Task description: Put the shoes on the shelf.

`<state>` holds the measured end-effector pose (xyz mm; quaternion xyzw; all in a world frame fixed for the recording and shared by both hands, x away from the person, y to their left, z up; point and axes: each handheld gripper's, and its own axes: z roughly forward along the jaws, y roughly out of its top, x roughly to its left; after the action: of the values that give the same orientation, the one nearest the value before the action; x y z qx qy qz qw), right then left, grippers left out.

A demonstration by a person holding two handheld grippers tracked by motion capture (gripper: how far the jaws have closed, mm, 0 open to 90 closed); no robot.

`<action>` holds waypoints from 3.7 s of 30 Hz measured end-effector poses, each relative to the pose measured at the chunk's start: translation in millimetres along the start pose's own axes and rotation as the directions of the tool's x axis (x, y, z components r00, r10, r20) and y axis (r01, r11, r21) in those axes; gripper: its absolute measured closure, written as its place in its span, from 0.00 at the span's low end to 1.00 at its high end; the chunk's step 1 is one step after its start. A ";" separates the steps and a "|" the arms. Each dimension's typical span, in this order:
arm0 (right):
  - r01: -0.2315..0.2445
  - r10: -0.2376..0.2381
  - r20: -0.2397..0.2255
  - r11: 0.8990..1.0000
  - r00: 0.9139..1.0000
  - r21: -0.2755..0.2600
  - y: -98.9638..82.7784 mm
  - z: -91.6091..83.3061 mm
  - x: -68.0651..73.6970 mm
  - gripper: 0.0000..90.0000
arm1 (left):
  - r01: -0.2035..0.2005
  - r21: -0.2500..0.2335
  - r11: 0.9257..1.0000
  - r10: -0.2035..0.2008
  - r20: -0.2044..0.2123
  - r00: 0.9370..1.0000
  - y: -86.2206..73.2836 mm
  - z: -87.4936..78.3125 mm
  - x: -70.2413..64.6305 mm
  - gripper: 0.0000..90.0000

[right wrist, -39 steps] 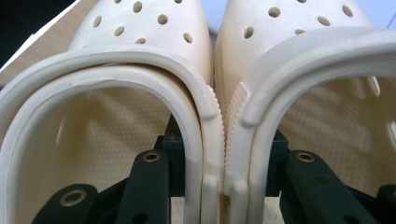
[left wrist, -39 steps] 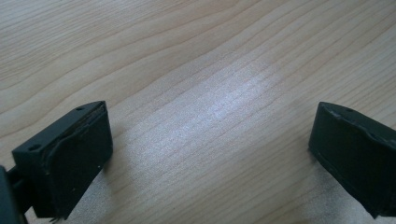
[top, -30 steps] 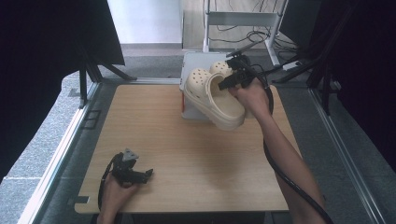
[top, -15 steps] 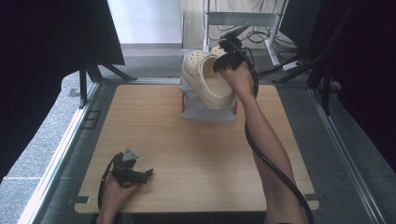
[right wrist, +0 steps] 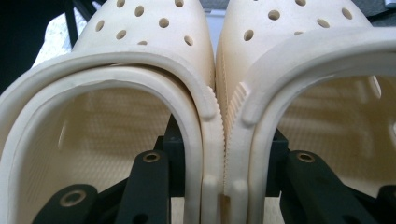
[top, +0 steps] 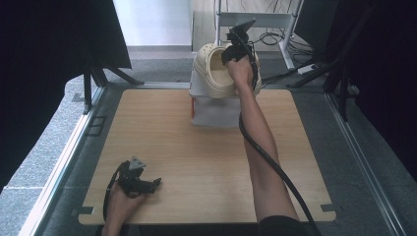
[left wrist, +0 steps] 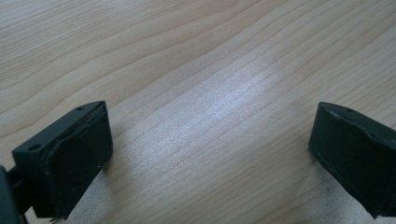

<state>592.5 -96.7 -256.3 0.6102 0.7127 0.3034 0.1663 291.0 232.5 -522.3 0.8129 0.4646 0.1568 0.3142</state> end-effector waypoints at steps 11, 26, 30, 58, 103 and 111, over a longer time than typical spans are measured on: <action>-0.039 0.039 0.048 0.999 0.998 -0.004 17.3 39.8 3.7 0.72 | -0.004 0.000 1.000 0.004 0.004 1.000 0.6 0.6 0.2 0.00; -0.005 0.006 0.050 1.000 0.999 -0.012 6.5 63.1 2.6 0.63 | -0.007 0.000 1.000 0.007 0.009 1.000 1.0 0.7 0.6 0.00; 0.053 -0.052 0.018 0.998 0.998 -0.021 5.0 55.5 1.5 0.44 | -0.006 0.000 1.000 0.006 0.009 1.000 1.1 0.8 0.5 0.00; 0.396 -0.423 -0.199 0.904 0.884 -0.160 -38.5 -10.2 -5.8 0.00 | -0.005 -0.004 1.000 0.005 0.004 1.000 1.1 1.2 0.2 0.00; 0.499 -0.522 -0.363 0.851 0.772 -0.163 -184.3 -66.6 -33.0 0.02 | 0.000 -0.004 1.000 0.000 -0.001 1.000 1.0 1.1 -0.4 0.00; 0.521 -0.542 -0.355 0.838 0.762 -0.162 -211.4 -60.7 -44.3 0.02 | 0.000 -0.005 1.000 0.000 -0.002 1.000 0.9 1.2 -0.6 0.00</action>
<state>402.0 -168.7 -350.4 0.3064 0.8661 0.3771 0.1175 291.9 231.3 -522.6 0.8120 0.4644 0.1591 0.3158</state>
